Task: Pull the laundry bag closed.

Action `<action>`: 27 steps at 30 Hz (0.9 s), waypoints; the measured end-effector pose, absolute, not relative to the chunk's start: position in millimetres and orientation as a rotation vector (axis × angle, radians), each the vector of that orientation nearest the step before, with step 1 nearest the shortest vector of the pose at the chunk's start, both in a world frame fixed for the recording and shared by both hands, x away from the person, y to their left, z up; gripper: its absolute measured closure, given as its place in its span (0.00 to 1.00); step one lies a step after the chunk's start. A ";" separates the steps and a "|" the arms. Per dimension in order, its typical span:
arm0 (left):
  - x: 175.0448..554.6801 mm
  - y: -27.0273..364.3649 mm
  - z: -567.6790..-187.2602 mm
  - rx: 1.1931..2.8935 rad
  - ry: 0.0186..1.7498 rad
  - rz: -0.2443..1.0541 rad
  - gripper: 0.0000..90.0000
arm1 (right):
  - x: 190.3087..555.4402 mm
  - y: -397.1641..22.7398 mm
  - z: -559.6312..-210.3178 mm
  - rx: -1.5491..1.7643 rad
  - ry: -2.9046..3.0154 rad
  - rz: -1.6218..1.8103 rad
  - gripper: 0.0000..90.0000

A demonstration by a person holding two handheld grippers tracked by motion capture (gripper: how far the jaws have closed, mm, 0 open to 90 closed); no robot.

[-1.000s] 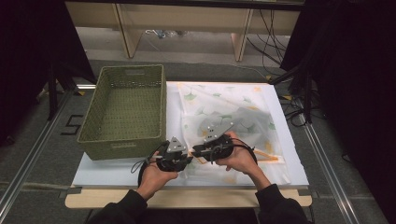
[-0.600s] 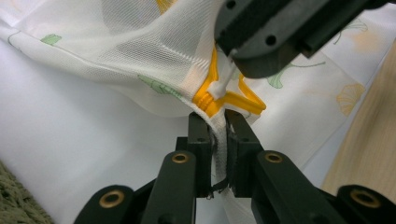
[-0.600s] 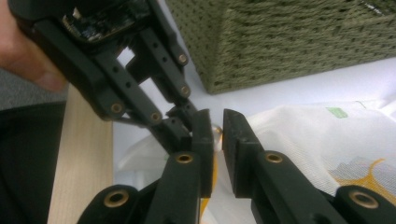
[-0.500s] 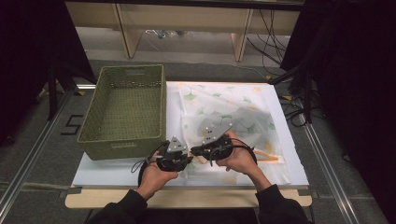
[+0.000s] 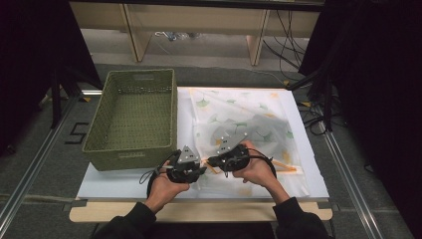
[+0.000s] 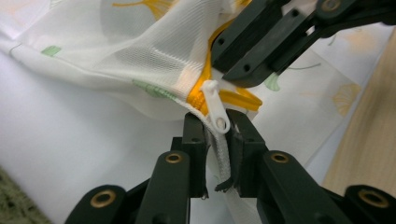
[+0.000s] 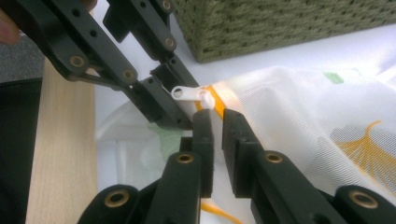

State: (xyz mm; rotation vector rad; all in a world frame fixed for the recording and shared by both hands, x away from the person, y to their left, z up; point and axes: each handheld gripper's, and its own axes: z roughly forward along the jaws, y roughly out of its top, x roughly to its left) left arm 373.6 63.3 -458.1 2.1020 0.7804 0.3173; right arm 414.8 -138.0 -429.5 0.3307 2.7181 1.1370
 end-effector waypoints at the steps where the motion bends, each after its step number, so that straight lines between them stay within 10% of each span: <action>1: 372.6 62.2 -458.0 2.102 0.773 0.322 0.86 | 414.4 -138.2 -430.4 0.332 2.722 1.135 0.94; 27: 377.3 60.1 -448.9 2.154 0.655 0.392 0.96 | 401.0 -146.7 -432.7 0.309 2.629 0.985 0.83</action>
